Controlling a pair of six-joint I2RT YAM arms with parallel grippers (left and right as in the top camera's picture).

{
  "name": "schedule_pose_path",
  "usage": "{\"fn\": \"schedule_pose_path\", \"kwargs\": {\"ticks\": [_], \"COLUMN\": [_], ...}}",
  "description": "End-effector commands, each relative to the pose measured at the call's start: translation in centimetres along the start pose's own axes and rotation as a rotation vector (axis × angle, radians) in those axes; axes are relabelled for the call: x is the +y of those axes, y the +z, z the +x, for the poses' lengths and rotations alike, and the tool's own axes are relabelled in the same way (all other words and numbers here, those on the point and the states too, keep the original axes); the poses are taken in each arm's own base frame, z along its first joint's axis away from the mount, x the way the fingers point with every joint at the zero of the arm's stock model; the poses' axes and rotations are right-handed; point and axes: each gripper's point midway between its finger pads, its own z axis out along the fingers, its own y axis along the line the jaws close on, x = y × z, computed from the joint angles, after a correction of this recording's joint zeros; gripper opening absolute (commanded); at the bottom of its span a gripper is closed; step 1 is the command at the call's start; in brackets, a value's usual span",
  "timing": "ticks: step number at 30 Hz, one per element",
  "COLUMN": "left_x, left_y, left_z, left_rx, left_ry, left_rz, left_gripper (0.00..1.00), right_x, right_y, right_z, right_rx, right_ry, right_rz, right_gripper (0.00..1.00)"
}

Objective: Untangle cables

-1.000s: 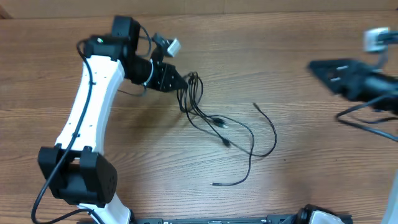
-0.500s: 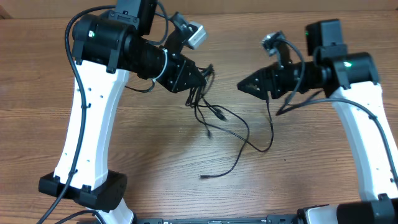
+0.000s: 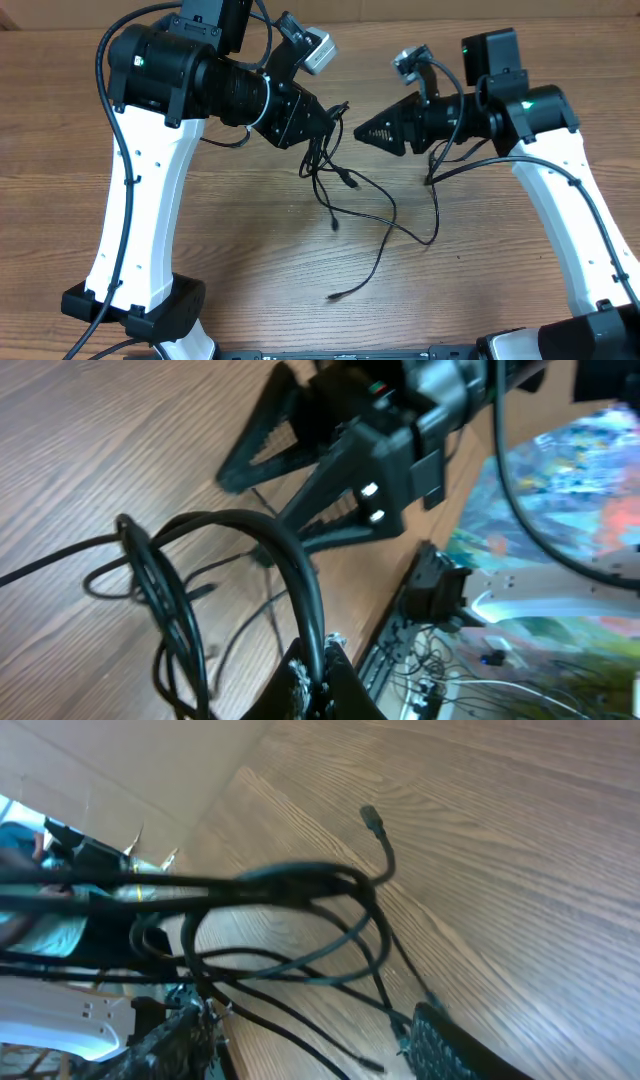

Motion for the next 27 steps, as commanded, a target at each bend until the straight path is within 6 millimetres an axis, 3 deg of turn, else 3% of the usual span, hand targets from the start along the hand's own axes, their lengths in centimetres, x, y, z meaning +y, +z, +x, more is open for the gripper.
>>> {"fn": "schedule_pose_path", "kwargs": {"ticks": [1, 13, 15, 17, 19, 20, 22, 26, 27], "left_x": [-2.2, -4.9, -5.2, -5.6, -6.0, -6.2, -6.4, -6.7, -7.0], "left_y": [-0.8, -3.9, -4.2, -4.3, -4.4, -4.4, -4.4, -4.5, -4.5], "left_z": [-0.7, -2.2, -2.4, -2.4, -2.4, -2.5, -2.4, -2.5, -2.5], "left_rx": [-0.044, -0.154, -0.165, -0.17, -0.173, -0.174, -0.175, -0.176, -0.178], "left_ry": [0.021, 0.1, 0.104, 0.104, 0.106, 0.107, 0.108, 0.11, 0.112], "left_rz": [0.073, 0.053, 0.054, 0.069, 0.094, 0.104, 0.117, 0.137, 0.152], "left_gripper": [0.04, 0.04, 0.04, 0.04, 0.04, 0.04, 0.04, 0.04, 0.04], "right_x": [0.1, -3.5, -3.8, -4.1, -4.1, -4.1, -3.9, -3.7, -3.7], "right_y": [1.1, 4.7, 5.1, 5.4, 5.5, 5.6, 5.8, 6.0, 6.1], "right_z": [0.6, 4.0, 4.0, 3.7, 3.2, 3.0, 2.5, 1.6, 1.3], "right_rx": [0.018, 0.077, 0.063, 0.041, 0.025, 0.019, 0.003, -0.027, -0.035], "right_ry": [-0.01, 0.086, 0.097, 0.105, 0.105, 0.104, 0.11, 0.127, 0.132], "right_rz": [-0.005, 0.007, -0.001, 0.0, -0.002, -0.004, -0.007, -0.009, -0.01], "right_gripper": [0.6, 0.58, 0.54, 0.41, 0.45, 0.56, 0.61, 0.59, 0.53]}}
